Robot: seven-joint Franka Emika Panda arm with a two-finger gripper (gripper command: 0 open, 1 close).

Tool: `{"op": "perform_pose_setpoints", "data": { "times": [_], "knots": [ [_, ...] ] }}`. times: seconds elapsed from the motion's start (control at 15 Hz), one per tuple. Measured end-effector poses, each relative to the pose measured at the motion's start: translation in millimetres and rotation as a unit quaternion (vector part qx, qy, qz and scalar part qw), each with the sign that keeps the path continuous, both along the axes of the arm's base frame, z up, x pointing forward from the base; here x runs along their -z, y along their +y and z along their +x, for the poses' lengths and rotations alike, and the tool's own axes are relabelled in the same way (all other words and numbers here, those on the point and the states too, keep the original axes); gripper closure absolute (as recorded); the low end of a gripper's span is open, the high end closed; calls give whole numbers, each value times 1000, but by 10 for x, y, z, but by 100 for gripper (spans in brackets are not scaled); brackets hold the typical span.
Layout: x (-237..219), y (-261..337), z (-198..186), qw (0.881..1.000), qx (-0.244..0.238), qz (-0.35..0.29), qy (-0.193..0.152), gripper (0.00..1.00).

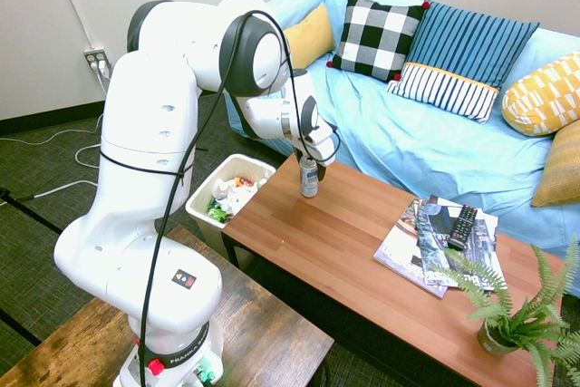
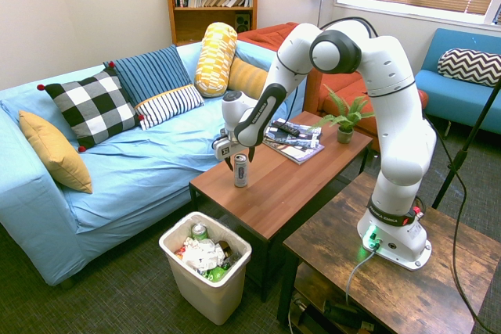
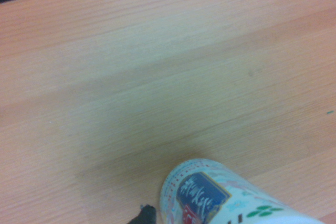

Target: Throw the can in the trash bin

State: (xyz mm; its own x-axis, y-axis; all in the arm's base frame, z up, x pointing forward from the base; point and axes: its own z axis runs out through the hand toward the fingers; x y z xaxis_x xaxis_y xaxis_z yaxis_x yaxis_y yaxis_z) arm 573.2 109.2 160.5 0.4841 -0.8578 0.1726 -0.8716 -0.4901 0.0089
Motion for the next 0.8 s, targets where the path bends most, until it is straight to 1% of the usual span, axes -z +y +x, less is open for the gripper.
{"op": "perform_pose_setpoints", "data": {
  "times": [0.8],
  "knots": [
    [21, -45, 38, 1000, 8, 7, 0, 100]
  ]
}}
